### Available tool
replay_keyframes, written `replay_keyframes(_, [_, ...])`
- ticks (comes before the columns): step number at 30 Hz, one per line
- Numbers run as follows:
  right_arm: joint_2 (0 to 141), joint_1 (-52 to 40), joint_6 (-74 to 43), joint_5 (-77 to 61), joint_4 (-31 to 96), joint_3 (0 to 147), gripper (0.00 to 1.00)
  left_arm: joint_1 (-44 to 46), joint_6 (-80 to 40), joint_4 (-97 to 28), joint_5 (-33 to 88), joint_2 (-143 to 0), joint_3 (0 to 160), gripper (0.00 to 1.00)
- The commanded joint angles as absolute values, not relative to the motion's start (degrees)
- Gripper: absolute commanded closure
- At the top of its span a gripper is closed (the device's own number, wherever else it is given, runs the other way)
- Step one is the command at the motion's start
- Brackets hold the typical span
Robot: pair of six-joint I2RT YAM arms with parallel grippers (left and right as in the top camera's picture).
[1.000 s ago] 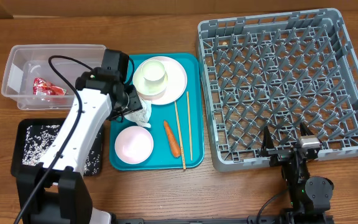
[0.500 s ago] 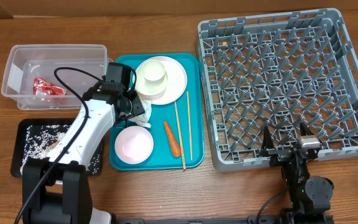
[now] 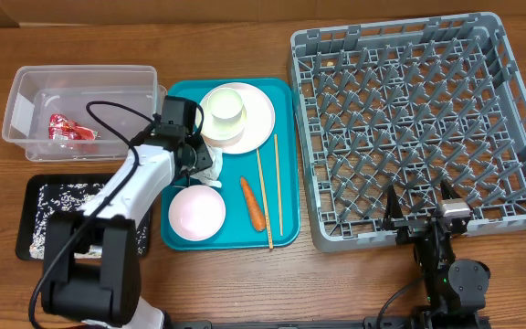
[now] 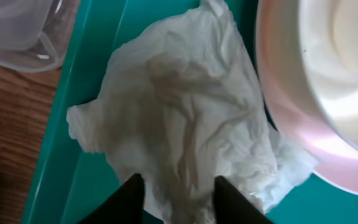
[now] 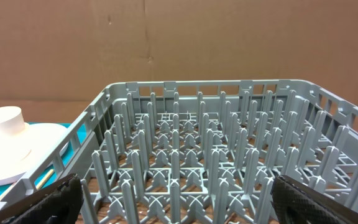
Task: Sort waste into correct bins and load items into the dishwasher
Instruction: 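Reach the left gripper to the crumpled white tissue and grasp it, then carry the tissue into the clear plastic bin and release it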
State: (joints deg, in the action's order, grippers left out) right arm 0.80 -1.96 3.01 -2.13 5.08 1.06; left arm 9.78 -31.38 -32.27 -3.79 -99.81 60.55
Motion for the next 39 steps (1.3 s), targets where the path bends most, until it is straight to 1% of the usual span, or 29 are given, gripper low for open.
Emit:
replay_keyframes(1, [0.27, -1.8, 3.05, -2.24, 4.62, 0.45, 0.0, 9.89, -31.75, -31.44, -5.08, -100.92, 60.01, 0.71])
replay_keyframes(4, [0.27, -1.8, 3.05, -2.24, 4.62, 0.45, 0.0, 9.87, -31.75, -31.03, -5.06, -100.82, 60.69, 0.78])
replay_keyframes(8, [0.27, -1.8, 3.05, -2.24, 4.62, 0.45, 0.0, 9.87, -31.75, -32.58, -4.86, -100.71, 62.94, 0.94])
replay_keyframes(9, [0.27, -1.8, 3.03, -2.24, 4.62, 0.45, 0.0, 9.87, -31.75, -33.41, -4.86, -100.68, 63.81, 0.96])
replay_keyframes(18, [0.27, -1.8, 3.05, -2.24, 4.62, 0.45, 0.0, 9.76, -31.73, -50.76, -4.86, -100.57, 82.11, 0.96])
replay_keyframes(19, [0.27, -1.8, 3.03, -2.24, 4.62, 0.45, 0.0, 9.65, -31.22, -54.33, -4.93, -100.57, 86.37, 0.96])
replay_keyframes(21, [0.27, -1.8, 3.05, -2.24, 4.62, 0.45, 0.0, 9.34, -29.95, -55.83, -4.91, -100.57, 89.49, 0.96])
replay_keyframes(24, [0.27, -1.8, 3.05, -2.24, 4.62, 0.45, 0.0, 8.29, -27.33, -56.14, -5.39, -100.57, 93.69, 0.96])
replay_keyframes(28, [0.27, -1.8, 3.05, -2.24, 4.6, 0.45, 0.0, 5.8, -27.2, -54.41, -8.86, -100.57, 95.7, 0.96])
replay_keyframes(39, [0.27, -1.8, 3.03, -2.24, 4.62, 0.45, 0.0, -5.72, -27.2, -50.11, -9.61, -103.35, 95.68, 0.96])
